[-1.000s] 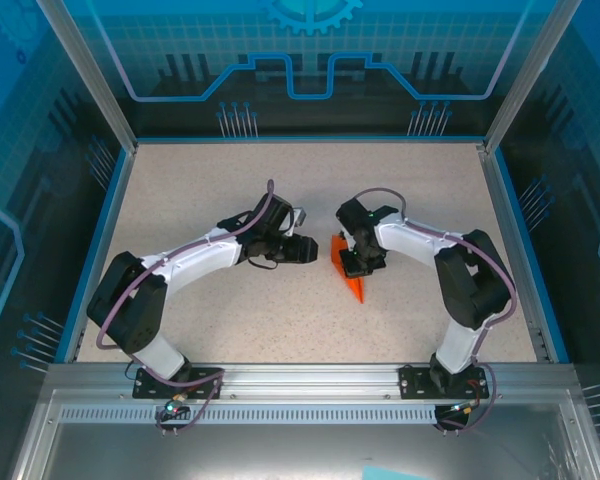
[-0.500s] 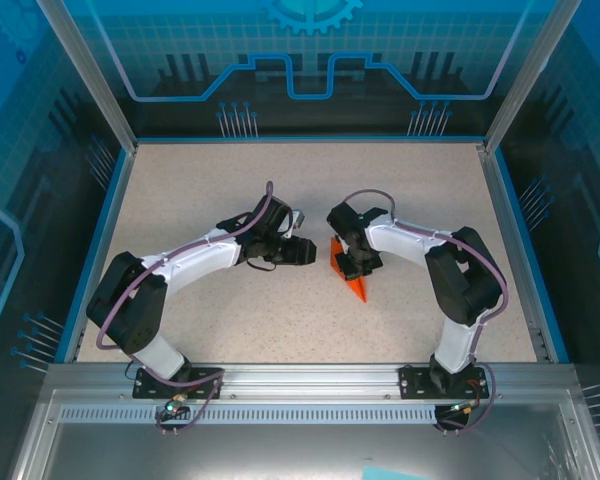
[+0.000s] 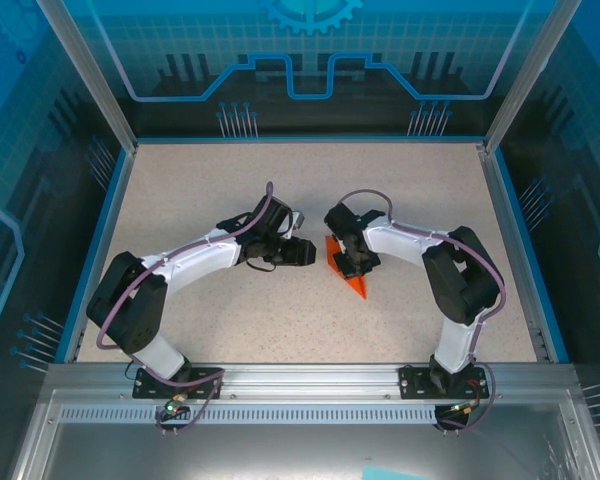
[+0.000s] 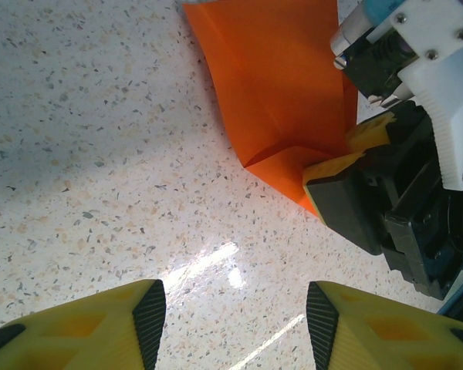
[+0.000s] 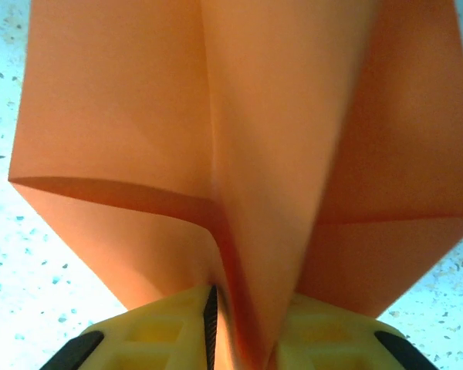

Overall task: Fold a paper plane with a square sheet of paper (pick it up from the middle)
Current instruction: Move a paper plane to the center of the table.

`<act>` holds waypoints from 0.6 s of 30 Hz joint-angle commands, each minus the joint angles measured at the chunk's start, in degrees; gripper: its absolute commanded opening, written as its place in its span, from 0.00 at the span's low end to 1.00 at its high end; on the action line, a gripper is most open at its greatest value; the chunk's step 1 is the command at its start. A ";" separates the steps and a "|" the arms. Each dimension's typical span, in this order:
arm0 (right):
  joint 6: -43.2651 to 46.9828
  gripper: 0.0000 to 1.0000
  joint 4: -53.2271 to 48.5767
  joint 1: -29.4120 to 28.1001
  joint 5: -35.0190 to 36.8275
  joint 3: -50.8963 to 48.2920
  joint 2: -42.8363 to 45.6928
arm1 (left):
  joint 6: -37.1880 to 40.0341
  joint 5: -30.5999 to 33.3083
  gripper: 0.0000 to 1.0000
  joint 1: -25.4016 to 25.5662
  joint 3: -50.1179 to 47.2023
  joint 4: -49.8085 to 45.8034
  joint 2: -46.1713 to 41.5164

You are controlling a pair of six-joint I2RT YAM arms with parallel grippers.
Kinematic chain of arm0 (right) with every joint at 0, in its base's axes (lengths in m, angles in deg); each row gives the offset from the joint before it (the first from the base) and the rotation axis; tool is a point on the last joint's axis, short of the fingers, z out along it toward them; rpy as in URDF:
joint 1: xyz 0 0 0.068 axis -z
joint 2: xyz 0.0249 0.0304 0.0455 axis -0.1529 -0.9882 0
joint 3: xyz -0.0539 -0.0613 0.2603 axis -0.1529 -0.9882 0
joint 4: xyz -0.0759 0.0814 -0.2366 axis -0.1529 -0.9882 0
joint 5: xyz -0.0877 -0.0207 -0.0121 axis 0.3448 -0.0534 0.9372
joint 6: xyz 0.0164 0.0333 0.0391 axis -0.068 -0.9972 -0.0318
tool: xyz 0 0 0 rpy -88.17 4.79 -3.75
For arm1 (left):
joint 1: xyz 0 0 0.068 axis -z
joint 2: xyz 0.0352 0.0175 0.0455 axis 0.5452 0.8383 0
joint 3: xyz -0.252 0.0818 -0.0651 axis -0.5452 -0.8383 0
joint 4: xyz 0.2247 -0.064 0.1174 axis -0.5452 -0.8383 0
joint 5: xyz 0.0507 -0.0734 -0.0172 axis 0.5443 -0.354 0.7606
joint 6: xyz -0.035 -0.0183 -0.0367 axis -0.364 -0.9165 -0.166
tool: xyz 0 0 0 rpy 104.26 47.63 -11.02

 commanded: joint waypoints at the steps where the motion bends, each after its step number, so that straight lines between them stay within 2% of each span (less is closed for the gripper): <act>1: 0.81 0.24 1.20 -1.18 0.14 -0.95 -1.05 | 1.55 -1.83 0.54 -0.57 -0.17 -0.89 1.31; 18: 0.68 0.24 2.49 -1.36 -0.77 -1.38 -2.37 | 1.88 -2.53 0.54 -0.52 0.00 -0.84 2.39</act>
